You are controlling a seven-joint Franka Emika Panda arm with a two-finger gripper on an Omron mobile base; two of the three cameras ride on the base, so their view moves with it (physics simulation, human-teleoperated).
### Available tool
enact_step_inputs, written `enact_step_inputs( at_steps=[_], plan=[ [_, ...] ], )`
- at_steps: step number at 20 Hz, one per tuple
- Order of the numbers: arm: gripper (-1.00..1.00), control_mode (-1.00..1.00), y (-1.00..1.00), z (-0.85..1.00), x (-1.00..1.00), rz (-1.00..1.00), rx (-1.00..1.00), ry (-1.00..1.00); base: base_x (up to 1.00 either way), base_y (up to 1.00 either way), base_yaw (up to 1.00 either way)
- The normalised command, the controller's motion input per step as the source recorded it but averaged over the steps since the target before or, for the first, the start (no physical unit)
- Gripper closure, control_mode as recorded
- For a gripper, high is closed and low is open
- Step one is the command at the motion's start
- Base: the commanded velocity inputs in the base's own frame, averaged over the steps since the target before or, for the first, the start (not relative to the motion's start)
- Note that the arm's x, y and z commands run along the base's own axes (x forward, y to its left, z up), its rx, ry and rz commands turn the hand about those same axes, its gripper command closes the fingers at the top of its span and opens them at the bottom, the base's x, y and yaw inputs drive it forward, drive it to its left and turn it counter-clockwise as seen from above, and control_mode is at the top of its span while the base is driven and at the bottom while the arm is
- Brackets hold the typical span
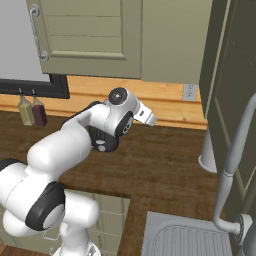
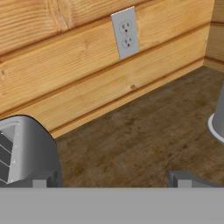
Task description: Start the toaster. Once the lever pops up, take the bread to the plate on the dining counter.
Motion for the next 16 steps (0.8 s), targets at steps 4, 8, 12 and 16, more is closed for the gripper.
enact_step_inputs(
  at_steps=[4,8,12,16],
  plan=[
    [-1.00,-1.00,0.00,0.00,0.00,0.00,0.00,0.00,0.00,0.00,0.00],
    [-1.00,-1.00,0.00,0.00,0.00,0.00,0.00,0.00,0.00,0.00,0.00],
    [-1.00,-1.00,0.00,0.00,0.00,0.00,0.00,0.00,0.00,0.00,0.00],
    [-1.00,-1.00,0.00,0.00,0.00,0.00,0.00,0.00,0.00,0.00,0.00]
  ],
)
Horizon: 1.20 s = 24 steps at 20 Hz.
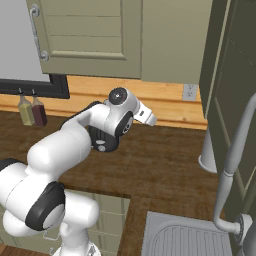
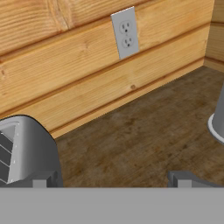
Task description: Start the toaster. Once the lever pops up, take the bread to the plate on the dining counter.
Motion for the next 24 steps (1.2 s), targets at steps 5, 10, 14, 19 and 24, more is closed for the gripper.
enact_step_inputs(
  at_steps=[5,10,14,19,24],
  plan=[
    [-1.00,-1.00,0.00,0.00,0.00,0.00,0.00,0.00,0.00,0.00,0.00],
    [-1.00,-1.00,0.00,0.00,0.00,0.00,0.00,0.00,0.00,0.00,0.00],
    [-1.00,-1.00,0.00,0.00,0.00,0.00,0.00,0.00,0.00,0.00,0.00],
    [-1.00,-1.00,0.00,0.00,0.00,0.00,0.00,0.00,0.00,0.00,0.00],
    [-1.00,-1.00,0.00,0.00,0.00,0.00,0.00,0.00,0.00,0.00,0.00]
  ],
)
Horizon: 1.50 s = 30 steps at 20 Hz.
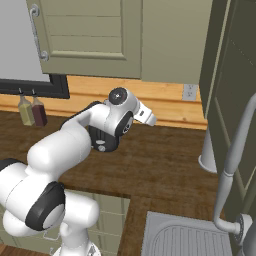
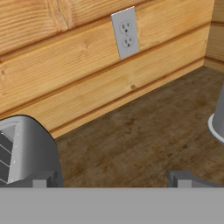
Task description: Start the toaster. Once the lever pops up, take the bread to the plate on the dining counter.
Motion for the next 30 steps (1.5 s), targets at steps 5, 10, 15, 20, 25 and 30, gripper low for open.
enact_step_inputs(
  at_steps=[5,10,15,20,25,30],
  plan=[
    [-1.00,-1.00,0.00,0.00,0.00,0.00,0.00,0.00,0.00,0.00,0.00],
    [-1.00,-1.00,0.00,0.00,0.00,0.00,0.00,0.00,0.00,0.00,0.00],
    [-1.00,-1.00,0.00,0.00,0.00,0.00,0.00,0.00,0.00,0.00,0.00],
    [-1.00,-1.00,0.00,0.00,0.00,0.00,0.00,0.00,0.00,0.00,0.00],
    [-1.00,-1.00,0.00,0.00,0.00,0.00,0.00,0.00,0.00,0.00,0.00],
    [-1.00,-1.00,0.00,0.00,0.00,0.00,0.00,0.00,0.00,0.00,0.00]
  ],
)
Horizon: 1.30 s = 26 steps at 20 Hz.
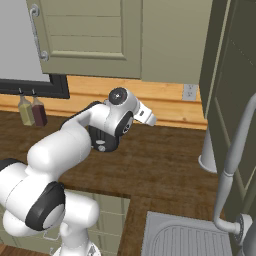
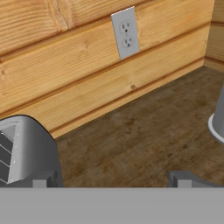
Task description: Start the toaster. Once the lever pops up, take the bread to the plate on the dining counter.
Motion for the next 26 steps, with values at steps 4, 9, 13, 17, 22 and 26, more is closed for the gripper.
enact_step_inputs(
  at_steps=[4,9,13,17,22,26],
  plan=[
    [-1.00,-1.00,0.00,0.00,0.00,0.00,0.00,0.00,0.00,0.00,0.00],
    [-1.00,-1.00,0.00,0.00,0.00,0.00,0.00,0.00,0.00,0.00,0.00],
    [-1.00,-1.00,0.00,0.00,0.00,0.00,0.00,0.00,0.00,0.00,0.00],
    [-1.00,-1.00,0.00,0.00,0.00,0.00,0.00,0.00,0.00,0.00,0.00],
    [-1.00,-1.00,0.00,0.00,0.00,0.00,0.00,0.00,0.00,0.00,0.00],
    [-1.00,-1.00,0.00,0.00,0.00,0.00,0.00,0.00,0.00,0.00,0.00]
  ],
)
